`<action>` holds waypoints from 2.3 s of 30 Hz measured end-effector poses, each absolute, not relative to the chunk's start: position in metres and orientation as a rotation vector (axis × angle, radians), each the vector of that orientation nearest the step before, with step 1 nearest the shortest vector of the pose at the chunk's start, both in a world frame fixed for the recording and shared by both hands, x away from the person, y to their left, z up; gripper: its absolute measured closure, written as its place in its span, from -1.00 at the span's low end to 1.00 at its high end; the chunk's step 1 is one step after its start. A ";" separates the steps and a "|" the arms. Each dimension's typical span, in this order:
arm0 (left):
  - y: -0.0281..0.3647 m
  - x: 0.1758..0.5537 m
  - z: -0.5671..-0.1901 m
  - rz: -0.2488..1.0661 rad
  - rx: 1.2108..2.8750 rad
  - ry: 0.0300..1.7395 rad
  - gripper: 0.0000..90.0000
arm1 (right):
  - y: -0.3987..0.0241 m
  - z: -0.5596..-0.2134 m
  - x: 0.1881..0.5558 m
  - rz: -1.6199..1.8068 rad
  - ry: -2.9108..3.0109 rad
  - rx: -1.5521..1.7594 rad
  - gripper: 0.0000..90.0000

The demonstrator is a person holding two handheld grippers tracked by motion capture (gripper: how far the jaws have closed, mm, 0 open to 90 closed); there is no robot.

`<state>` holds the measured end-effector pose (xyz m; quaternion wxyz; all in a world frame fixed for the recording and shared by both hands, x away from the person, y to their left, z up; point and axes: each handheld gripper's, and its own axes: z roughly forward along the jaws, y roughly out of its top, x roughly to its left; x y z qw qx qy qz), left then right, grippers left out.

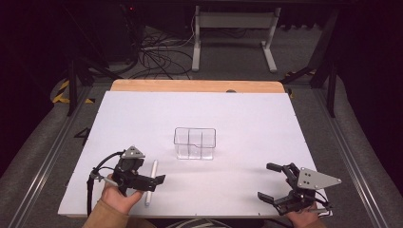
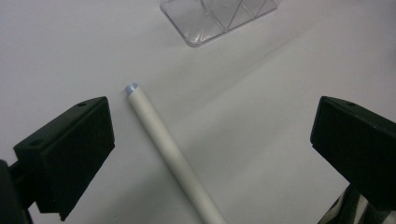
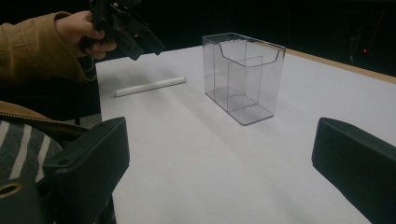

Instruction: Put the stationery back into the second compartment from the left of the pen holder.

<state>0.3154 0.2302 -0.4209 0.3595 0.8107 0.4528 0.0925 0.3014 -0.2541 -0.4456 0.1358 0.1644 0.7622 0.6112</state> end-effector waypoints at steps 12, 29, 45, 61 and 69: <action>0.228 0.316 -0.428 0.298 2.108 1.244 -0.92 | -0.254 -0.446 0.300 1.769 2.208 0.476 -0.90; 0.215 0.327 -0.439 0.351 2.208 1.411 -0.48 | -0.256 -0.446 0.299 1.773 2.202 0.475 -0.90; 0.205 0.328 -0.440 0.348 2.267 1.467 0.01 | -0.255 -0.446 0.299 1.772 2.205 0.470 -0.90; 0.199 0.325 -0.440 0.339 2.262 1.518 0.35 | -0.257 -0.446 0.299 1.788 2.203 0.466 -0.90; 0.196 0.328 -0.446 0.357 2.291 1.546 0.55 | -0.256 -0.446 0.299 1.785 2.205 0.461 -0.90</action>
